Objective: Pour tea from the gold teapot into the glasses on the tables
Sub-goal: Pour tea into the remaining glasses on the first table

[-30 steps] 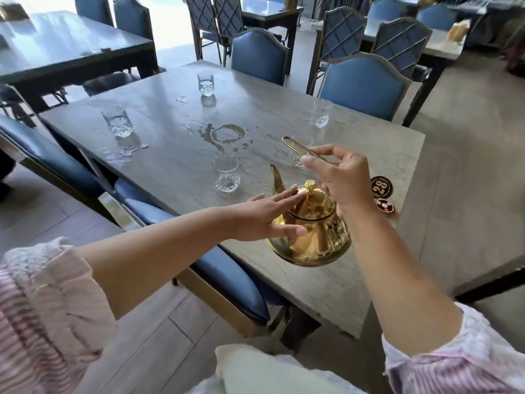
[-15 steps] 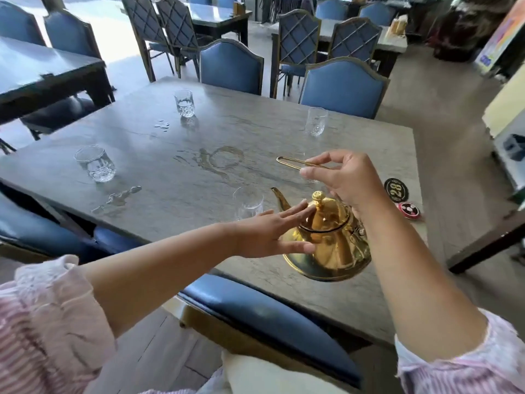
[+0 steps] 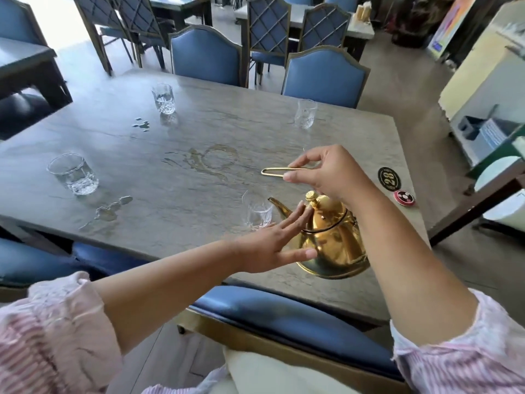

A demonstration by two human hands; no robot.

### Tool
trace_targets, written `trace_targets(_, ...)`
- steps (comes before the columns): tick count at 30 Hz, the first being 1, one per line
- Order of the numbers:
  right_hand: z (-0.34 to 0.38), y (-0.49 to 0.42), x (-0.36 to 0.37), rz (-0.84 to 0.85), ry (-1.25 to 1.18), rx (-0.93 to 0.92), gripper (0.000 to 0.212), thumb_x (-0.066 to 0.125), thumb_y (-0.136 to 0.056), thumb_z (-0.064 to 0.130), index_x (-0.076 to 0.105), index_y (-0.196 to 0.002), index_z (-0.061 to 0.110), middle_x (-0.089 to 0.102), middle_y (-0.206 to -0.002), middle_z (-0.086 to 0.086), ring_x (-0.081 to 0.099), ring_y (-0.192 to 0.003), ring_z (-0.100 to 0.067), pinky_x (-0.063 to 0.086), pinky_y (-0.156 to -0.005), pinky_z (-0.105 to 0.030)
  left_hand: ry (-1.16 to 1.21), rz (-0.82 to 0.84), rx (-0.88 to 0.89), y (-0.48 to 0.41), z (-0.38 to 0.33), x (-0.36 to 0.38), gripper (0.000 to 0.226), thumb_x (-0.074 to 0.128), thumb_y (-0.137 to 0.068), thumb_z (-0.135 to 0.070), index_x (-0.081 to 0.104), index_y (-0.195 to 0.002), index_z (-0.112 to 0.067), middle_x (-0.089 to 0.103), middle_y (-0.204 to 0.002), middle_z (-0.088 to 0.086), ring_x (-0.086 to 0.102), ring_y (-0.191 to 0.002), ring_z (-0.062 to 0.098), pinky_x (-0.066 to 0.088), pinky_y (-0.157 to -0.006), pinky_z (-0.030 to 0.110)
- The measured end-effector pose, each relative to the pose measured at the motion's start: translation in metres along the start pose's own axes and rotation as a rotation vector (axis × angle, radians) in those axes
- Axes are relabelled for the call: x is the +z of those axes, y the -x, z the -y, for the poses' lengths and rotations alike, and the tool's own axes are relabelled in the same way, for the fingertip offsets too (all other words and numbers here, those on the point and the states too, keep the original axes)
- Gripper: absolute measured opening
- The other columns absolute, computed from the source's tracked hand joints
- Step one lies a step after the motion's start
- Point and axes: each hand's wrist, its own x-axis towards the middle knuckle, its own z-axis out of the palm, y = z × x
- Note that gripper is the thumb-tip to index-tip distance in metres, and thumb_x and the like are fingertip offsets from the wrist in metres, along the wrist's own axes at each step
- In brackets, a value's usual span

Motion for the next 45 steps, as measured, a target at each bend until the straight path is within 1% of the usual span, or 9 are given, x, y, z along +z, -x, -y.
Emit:
trace_targets(4,0.008,-0.008,0.007,0.064,0.085,-0.005,0.022,0.080,-0.075,0.026,0.075,-0.090,0.012,0.048,-0.041,0.020,0.044,-0.040,0.015,0.028,-0.052,-0.011,0.035,-0.031,0.005,-0.002,0.006,0.004,0.086,0.035,-0.085,-0.066,-0.019,-0.144,-0.035,-0.028,-0.152,-0.013,-0.002,-0.145,0.013,0.009,-0.119,0.036)
trace_targets(9,0.016,-0.017,0.015,0.092,0.152,-0.033,0.024,0.080,-0.074,0.027,0.076,-0.091,0.012,0.051,-0.068,0.017,0.042,-0.062,0.007,0.032,-0.057,-0.019,0.120,-0.065,0.000,-0.001,0.010,0.004,0.083,0.037,-0.088,-0.061,-0.019,-0.143,-0.035,-0.028,-0.152,-0.011,-0.006,-0.144,0.009,0.005,-0.119,0.035)
trace_targets(12,0.019,-0.022,0.018,0.103,0.184,-0.029,0.023,0.081,-0.073,0.027,0.076,-0.089,0.012,0.058,-0.093,0.011,0.053,-0.091,-0.005,0.037,-0.077,-0.024,0.145,-0.065,-0.001,-0.002,0.009,0.003,0.081,0.039,-0.090,-0.055,-0.020,-0.143,-0.034,-0.027,-0.152,-0.011,-0.007,-0.143,0.008,0.004,-0.119,0.032)
trace_targets(14,0.021,-0.024,0.020,0.111,0.209,-0.017,0.022,0.080,-0.073,0.027,0.076,-0.088,0.012,0.058,-0.099,0.009,0.052,-0.098,-0.007,0.037,-0.081,-0.026,0.168,-0.070,0.008,-0.002,0.008,0.003,0.081,0.040,-0.092,-0.051,-0.019,-0.144,-0.032,-0.027,-0.153,-0.010,-0.008,-0.143,0.006,0.002,-0.117,0.028)
trace_targets(20,0.025,-0.028,0.023,0.119,0.253,0.011,0.021,0.081,-0.072,0.028,0.076,-0.086,0.013,0.064,-0.095,0.004,0.058,-0.091,-0.012,0.041,-0.073,-0.025,0.198,-0.072,0.026,-0.003,0.011,0.002,0.080,0.040,-0.092,-0.051,-0.018,-0.144,-0.032,-0.027,-0.153,-0.010,-0.008,-0.142,0.004,0.002,-0.116,0.026)
trace_targets(24,0.030,-0.028,0.023,0.137,0.286,0.021,0.021,0.080,-0.073,0.028,0.076,-0.087,0.013,0.063,-0.079,0.008,0.057,-0.075,-0.007,0.038,-0.059,-0.018,0.214,-0.085,0.036,-0.004,0.011,0.002,0.080,0.039,-0.092,-0.050,-0.017,-0.145,-0.031,-0.026,-0.153,-0.009,-0.009,-0.141,0.002,0.001,-0.115,0.024)
trace_targets(32,0.041,-0.025,0.019,0.131,0.316,0.023,0.020,0.079,-0.074,0.027,0.076,-0.088,0.014,0.071,-0.096,-0.004,0.056,-0.071,-0.005,0.038,-0.058,-0.016,0.244,-0.115,0.068,-0.006,0.008,-0.001,0.079,0.038,-0.092,-0.049,-0.014,-0.146,-0.028,-0.024,-0.154,-0.007,-0.013,-0.139,-0.001,-0.001,-0.113,0.020)
trace_targets(37,0.046,-0.021,0.014,0.127,0.323,0.020,0.019,0.078,-0.076,0.026,0.075,-0.090,0.013,0.069,-0.109,-0.005,0.053,-0.084,-0.010,0.033,-0.057,-0.014,0.267,-0.110,0.093,-0.007,0.003,-0.004,0.079,0.038,-0.091,-0.051,-0.015,-0.146,-0.029,-0.025,-0.154,-0.009,-0.013,-0.139,-0.002,-0.001,-0.112,0.019)
trace_targets(45,0.056,-0.019,0.006,0.109,0.344,0.013,0.020,0.078,-0.076,0.026,0.076,-0.090,0.012,0.069,-0.111,-0.006,0.060,-0.097,-0.016,0.033,-0.059,-0.011,0.282,-0.136,0.123,-0.009,-0.002,-0.007,0.078,0.038,-0.092,-0.050,-0.013,-0.147,-0.029,-0.024,-0.155,-0.008,-0.013,-0.140,-0.002,0.000,-0.113,0.019)
